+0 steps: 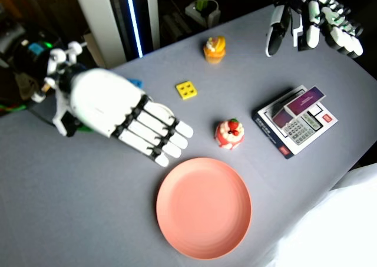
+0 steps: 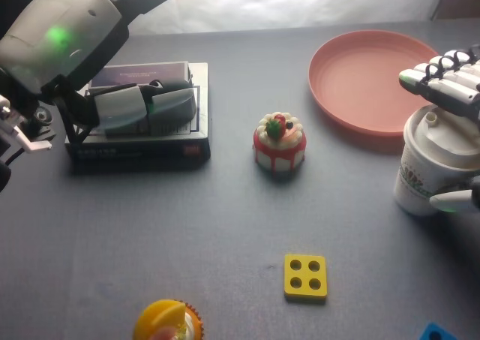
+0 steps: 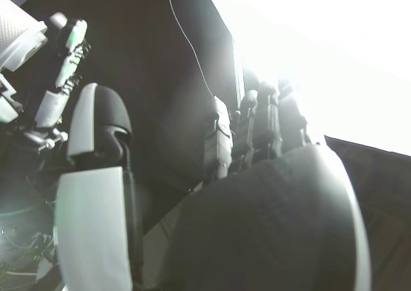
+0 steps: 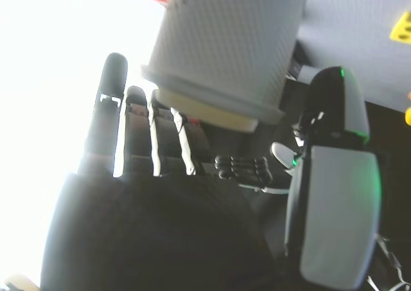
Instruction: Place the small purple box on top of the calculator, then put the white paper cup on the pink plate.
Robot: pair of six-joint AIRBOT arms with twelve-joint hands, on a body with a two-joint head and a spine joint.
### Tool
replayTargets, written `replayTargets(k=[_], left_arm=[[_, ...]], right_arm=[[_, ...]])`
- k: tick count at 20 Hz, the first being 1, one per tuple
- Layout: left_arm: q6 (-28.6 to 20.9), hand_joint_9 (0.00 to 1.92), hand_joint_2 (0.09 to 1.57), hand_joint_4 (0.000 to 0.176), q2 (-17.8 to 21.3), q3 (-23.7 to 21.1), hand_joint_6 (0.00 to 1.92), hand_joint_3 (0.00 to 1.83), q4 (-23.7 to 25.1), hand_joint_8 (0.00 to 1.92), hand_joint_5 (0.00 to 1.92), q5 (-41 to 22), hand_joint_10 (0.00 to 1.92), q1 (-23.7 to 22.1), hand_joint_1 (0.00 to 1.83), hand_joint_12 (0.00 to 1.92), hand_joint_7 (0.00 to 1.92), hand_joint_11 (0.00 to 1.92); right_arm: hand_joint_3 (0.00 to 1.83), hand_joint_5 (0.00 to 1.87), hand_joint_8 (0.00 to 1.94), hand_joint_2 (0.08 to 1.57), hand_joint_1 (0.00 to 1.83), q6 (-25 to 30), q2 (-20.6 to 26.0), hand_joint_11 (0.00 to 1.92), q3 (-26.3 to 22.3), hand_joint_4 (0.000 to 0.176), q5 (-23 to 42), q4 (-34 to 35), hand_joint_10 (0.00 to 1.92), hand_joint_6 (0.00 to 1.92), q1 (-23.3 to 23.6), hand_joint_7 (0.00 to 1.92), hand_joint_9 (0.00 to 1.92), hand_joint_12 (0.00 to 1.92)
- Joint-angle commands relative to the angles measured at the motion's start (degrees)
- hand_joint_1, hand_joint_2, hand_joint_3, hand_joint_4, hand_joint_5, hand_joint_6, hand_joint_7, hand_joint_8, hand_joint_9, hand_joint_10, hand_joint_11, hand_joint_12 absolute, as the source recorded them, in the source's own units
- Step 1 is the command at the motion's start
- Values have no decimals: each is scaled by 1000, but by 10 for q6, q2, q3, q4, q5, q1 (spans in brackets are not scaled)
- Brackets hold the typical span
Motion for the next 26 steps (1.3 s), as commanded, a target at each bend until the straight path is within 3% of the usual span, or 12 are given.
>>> replayTargets(k=[1,2,3,4,5,6,10,13,14,17,22,26], left_arm=[[-1,0,1083,92,1,-3,52,4,-4,6,228,-76,0,-5,990,0,35,0],[-1,0,1078,80,2,-3,53,1,-5,8,237,-76,0,-4,994,0,43,0],[-1,0,1072,89,3,-3,50,0,-8,7,237,-77,0,-2,986,0,43,0],[-1,0,1074,90,3,-2,49,0,-13,7,240,-76,0,1,984,27,43,55],[-1,0,1109,86,3,0,12,0,-18,20,254,-75,0,4,967,362,43,10],[-2,0,1133,78,3,1,2,0,-21,12,251,-75,0,6,941,372,39,1],[-2,0,1160,72,3,1,8,1,-24,3,233,-77,0,10,930,733,27,0],[-5,0,1168,69,4,-1,2,2,-24,0,224,-82,0,17,914,487,21,0],[-7,0,1189,78,4,-2,3,5,-24,3,212,-86,0,22,875,41,2,0],[-12,0,1215,77,2,-2,2,14,-24,7,181,-90,0,27,777,10,14,15],[-21,0,1226,18,-2,-2,0,0,-26,0,193,-104,0,42,831,232,49,0],[-23,0,1220,19,-7,0,2,0,-27,2,198,-111,0,46,868,182,48,0]], right_arm=[[23,0,0,990,855,3,-1,21,3,0,59,2,0,0,6,0,0,11],[0,111,91,1070,864,3,-1,72,3,0,58,2,337,58,6,212,37,960],[0,189,422,1080,998,3,-1,160,3,0,58,2,1003,313,6,309,203,1679],[0,189,713,1091,1048,3,-1,304,3,0,59,2,1297,619,7,344,309,1873],[4,247,910,1107,1067,3,-1,514,3,0,60,2,1515,846,10,438,440,1911],[8,226,1026,1117,1054,3,0,569,3,0,62,2,1620,1008,12,435,458,1919],[4,167,1155,1114,1126,4,19,296,-12,0,103,-5,1652,1043,22,320,314,1921],[0,175,1190,1106,1121,4,35,257,-20,0,142,-10,1697,1004,37,294,267,1921],[12,194,1137,1140,1163,4,35,225,-15,0,145,-10,1686,1010,50,308,310,1921],[8,180,1040,1148,1206,4,20,375,12,0,137,-5,1671,920,88,244,322,1921],[5,159,900,1165,1078,1,-57,218,103,0,43,18,1559,685,173,246,205,1921],[2,194,982,1175,1074,-22,-129,290,191,0,-47,72,1612,713,211,262,279,1921]])
